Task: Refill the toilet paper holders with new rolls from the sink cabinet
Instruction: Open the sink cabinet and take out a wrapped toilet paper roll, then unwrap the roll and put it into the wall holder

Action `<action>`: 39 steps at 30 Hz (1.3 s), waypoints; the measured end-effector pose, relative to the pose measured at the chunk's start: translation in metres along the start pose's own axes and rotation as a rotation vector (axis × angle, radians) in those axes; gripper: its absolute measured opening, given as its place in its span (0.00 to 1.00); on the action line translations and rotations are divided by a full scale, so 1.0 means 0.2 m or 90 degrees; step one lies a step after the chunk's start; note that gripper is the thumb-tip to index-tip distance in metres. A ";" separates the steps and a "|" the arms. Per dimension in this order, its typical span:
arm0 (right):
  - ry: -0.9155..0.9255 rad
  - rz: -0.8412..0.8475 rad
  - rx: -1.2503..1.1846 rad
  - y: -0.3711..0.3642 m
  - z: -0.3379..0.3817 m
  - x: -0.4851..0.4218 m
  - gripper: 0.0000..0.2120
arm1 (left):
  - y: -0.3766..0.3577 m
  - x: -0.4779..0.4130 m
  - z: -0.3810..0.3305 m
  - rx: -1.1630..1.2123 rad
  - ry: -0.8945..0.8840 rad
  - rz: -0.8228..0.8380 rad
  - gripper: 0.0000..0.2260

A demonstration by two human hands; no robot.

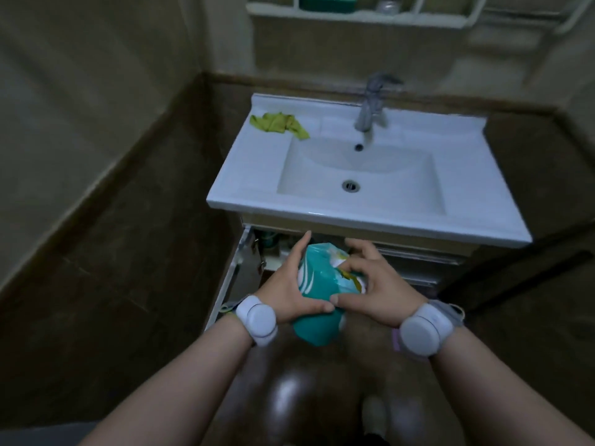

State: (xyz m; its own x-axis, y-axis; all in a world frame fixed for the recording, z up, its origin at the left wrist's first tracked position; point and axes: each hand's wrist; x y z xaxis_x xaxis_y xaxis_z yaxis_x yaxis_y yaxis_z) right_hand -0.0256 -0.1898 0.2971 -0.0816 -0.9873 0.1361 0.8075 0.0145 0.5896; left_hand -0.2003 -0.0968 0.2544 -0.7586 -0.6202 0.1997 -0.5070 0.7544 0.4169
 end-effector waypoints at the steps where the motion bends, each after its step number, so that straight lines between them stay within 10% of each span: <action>1: 0.003 -0.002 -0.004 0.01 0.03 0.06 0.19 | -0.02 0.03 -0.03 0.024 -0.005 0.014 0.58; 16: -0.169 -0.299 -0.211 0.14 -0.09 1.26 0.37 | -0.83 0.42 -0.45 0.082 -0.134 0.109 0.55; 30: -0.312 -0.386 -0.014 0.10 -0.19 3.06 0.26 | -2.09 1.13 -1.07 -0.081 -0.361 0.437 0.56; 39: -0.371 -0.644 -0.062 -0.03 -0.22 3.65 0.22 | -2.63 1.37 -1.32 -0.182 -0.527 0.545 0.54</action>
State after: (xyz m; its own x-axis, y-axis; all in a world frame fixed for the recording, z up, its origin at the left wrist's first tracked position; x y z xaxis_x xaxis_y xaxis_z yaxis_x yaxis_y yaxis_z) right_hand -0.0643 -0.9173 0.3568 -0.9475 -0.3198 -0.0019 0.2599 -0.7733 0.5784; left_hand -0.0347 -0.7201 0.3235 -0.8872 0.4554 -0.0749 0.3126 0.7124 0.6284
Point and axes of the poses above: each hand's wrist, its own x-axis away from the middle knuckle, its own y-axis out of the back of the hand, z = x × y, and after that the axes turned 6 degrees about -x, right-handed
